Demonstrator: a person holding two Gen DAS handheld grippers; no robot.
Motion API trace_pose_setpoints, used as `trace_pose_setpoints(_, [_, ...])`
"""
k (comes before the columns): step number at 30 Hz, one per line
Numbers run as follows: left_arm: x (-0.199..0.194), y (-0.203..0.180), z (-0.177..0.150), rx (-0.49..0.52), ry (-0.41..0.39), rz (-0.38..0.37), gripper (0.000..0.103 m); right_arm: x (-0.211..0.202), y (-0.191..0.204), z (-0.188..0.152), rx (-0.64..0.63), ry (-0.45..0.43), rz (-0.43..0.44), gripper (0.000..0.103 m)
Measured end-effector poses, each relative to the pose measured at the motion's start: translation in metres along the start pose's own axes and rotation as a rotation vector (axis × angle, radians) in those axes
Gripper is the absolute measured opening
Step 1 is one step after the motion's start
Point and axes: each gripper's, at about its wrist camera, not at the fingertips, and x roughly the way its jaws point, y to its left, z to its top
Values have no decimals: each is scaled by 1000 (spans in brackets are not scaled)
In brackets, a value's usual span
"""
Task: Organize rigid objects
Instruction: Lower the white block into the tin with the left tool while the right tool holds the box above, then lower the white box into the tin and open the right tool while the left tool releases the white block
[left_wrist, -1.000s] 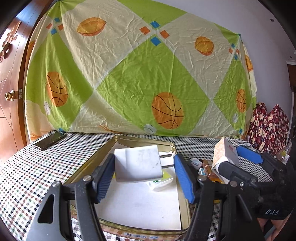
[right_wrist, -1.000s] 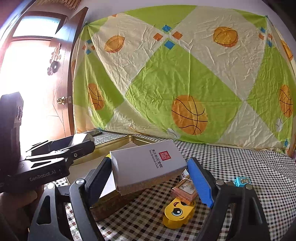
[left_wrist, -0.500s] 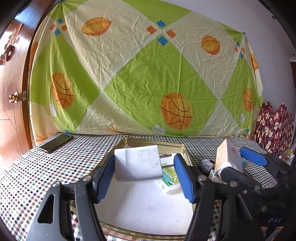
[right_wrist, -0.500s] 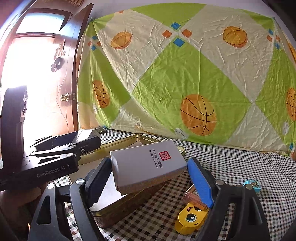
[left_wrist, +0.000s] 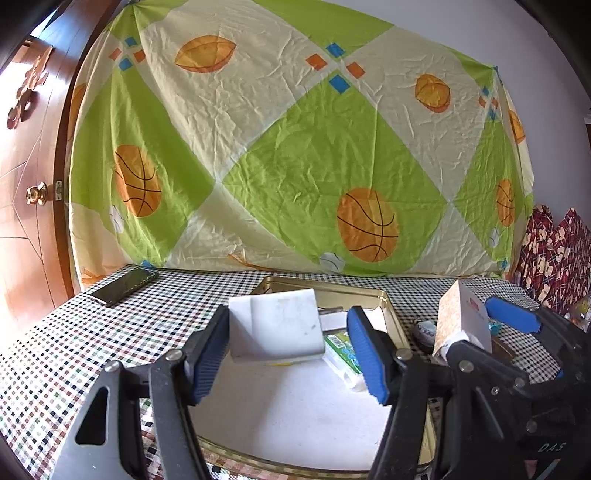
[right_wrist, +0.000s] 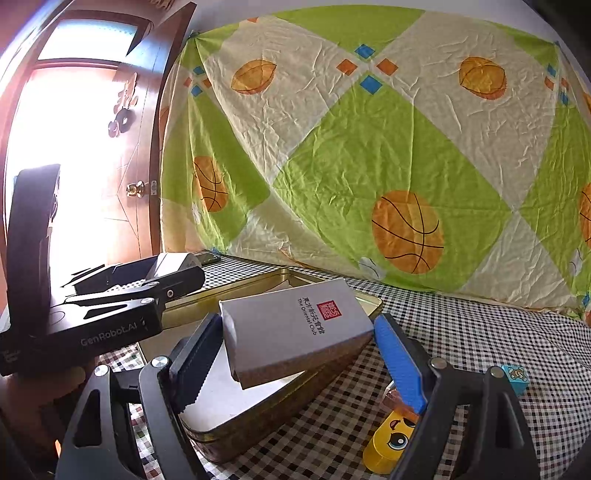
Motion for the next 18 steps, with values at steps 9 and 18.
trace_pose_setpoints(9, [1,11,2,-7,-8,11,64,10,10,1,-16,9,7,85])
trace_pose_setpoints(18, [9,22,6,-3,15,28,64,21,18,7,-51,22,2,85])
